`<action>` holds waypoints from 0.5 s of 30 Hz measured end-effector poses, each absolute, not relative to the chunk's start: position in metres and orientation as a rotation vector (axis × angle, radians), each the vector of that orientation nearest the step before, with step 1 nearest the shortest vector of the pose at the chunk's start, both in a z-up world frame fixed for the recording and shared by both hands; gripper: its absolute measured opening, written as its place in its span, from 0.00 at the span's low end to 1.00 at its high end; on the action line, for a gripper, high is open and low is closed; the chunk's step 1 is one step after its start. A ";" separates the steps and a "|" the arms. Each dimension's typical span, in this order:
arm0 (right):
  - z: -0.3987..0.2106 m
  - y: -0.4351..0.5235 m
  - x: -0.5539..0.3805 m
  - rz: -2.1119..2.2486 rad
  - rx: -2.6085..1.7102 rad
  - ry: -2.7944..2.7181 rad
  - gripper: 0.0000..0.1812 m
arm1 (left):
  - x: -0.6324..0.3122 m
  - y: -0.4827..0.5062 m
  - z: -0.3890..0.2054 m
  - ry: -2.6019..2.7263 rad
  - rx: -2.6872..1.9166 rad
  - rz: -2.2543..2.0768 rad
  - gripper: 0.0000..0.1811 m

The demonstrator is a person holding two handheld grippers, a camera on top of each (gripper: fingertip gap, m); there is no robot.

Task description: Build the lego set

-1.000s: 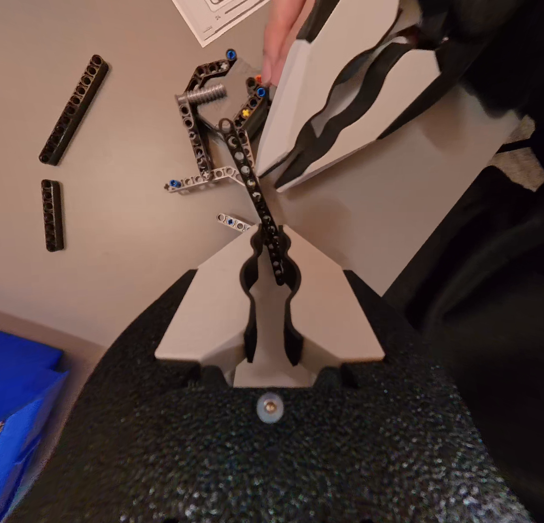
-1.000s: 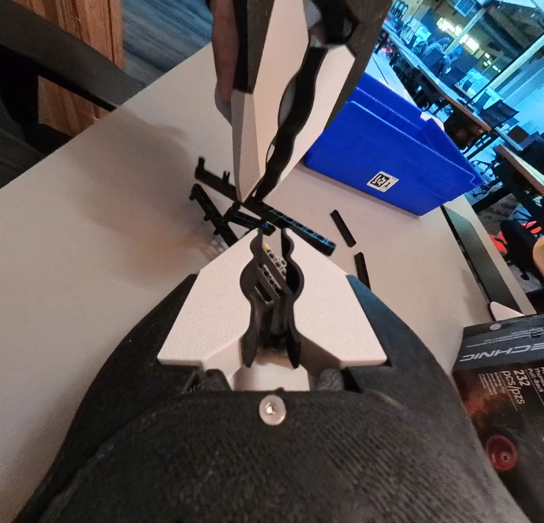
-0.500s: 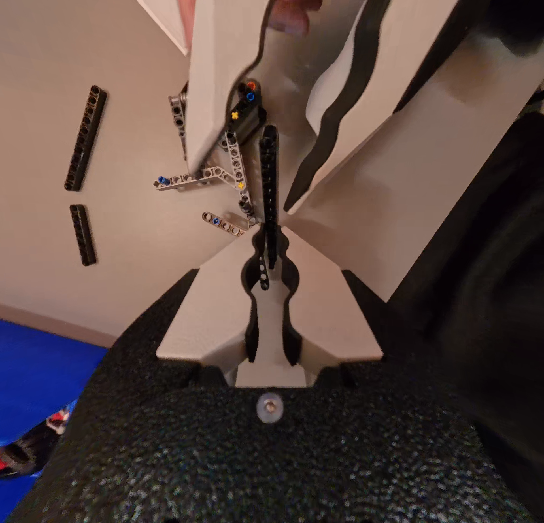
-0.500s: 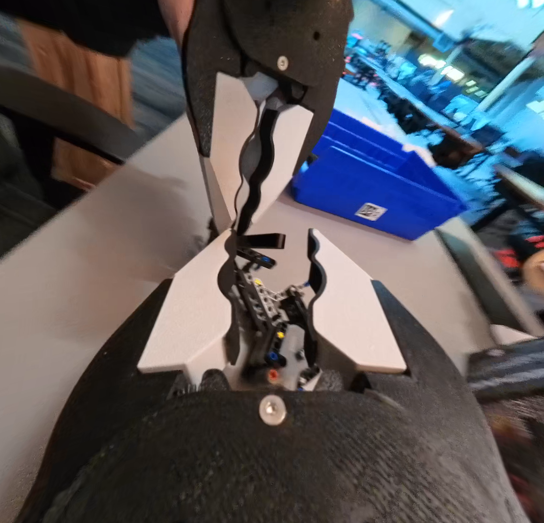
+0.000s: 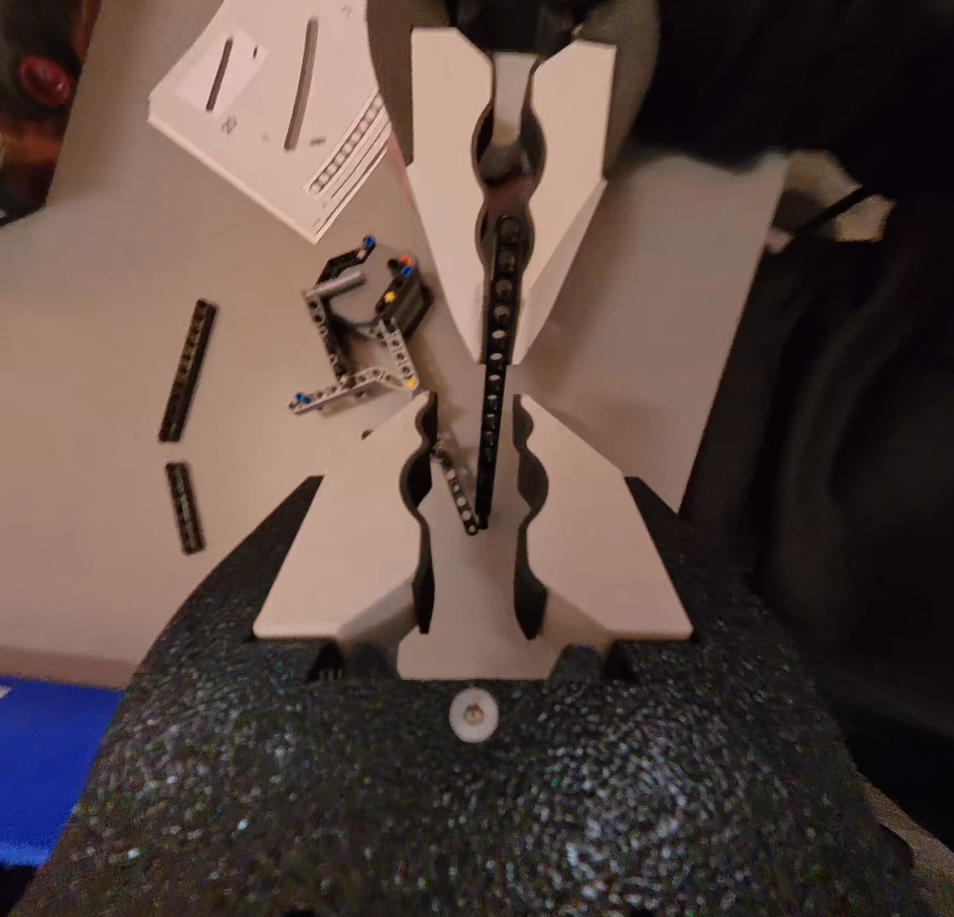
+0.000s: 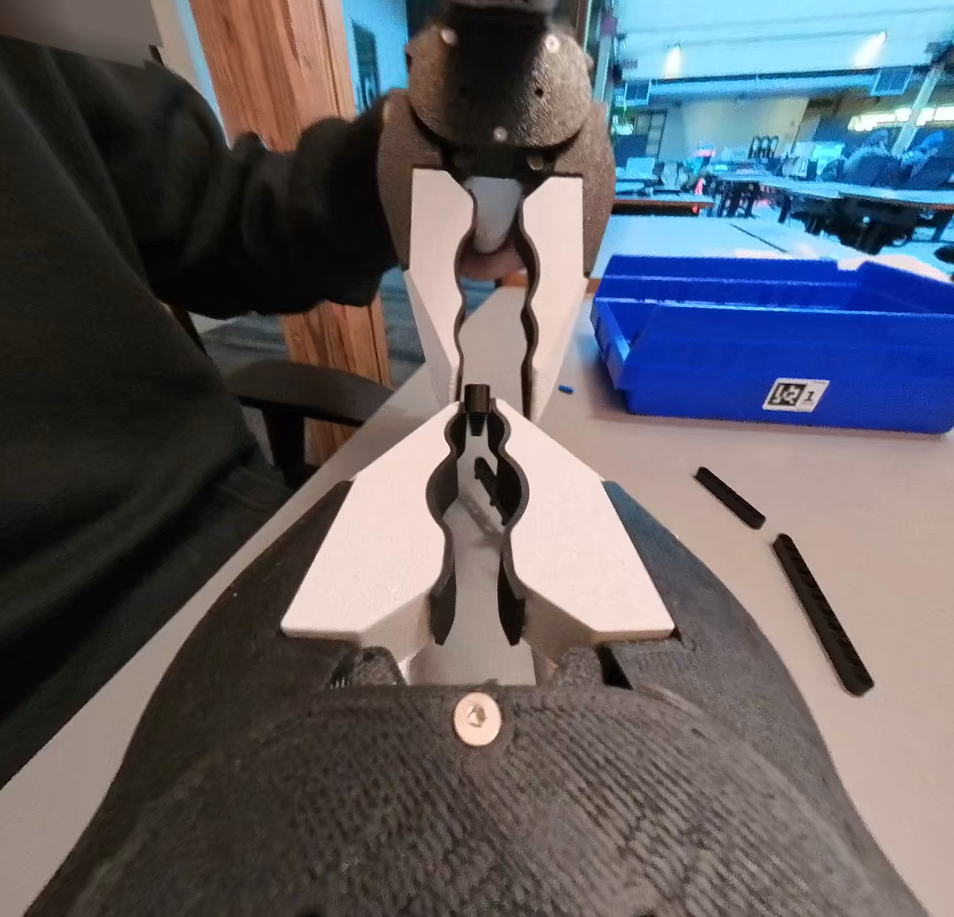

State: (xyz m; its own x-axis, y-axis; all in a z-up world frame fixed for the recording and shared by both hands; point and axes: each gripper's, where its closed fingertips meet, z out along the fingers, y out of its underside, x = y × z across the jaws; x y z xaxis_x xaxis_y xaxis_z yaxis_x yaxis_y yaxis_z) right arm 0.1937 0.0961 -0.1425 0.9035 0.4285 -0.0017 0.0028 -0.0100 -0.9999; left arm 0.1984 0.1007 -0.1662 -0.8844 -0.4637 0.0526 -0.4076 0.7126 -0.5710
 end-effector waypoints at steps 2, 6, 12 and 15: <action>-0.137 0.094 0.195 0.334 -1.511 -0.346 0.03 | 0.193 0.094 -0.157 2.866 -0.697 -1.047 0.16; -0.128 0.092 0.195 0.334 -1.446 -0.337 0.03 | 0.194 0.088 -0.155 2.922 -0.699 -1.124 0.04; -0.154 0.094 0.231 0.024 -1.647 -0.285 0.11 | 0.208 0.107 -0.171 2.944 -0.950 -0.896 0.03; -0.175 0.090 0.250 -0.201 -1.783 -0.327 0.18 | 0.212 0.125 -0.187 2.952 -1.093 -0.709 0.03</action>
State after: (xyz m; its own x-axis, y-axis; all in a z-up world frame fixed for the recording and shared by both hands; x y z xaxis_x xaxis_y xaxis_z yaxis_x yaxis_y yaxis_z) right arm 0.2503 0.0902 -0.1755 0.9445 0.1122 0.3086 0.3261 -0.2101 -0.9217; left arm 0.2116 0.1246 -0.1871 -0.7673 -0.6001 0.2260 -0.6373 0.6745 -0.3728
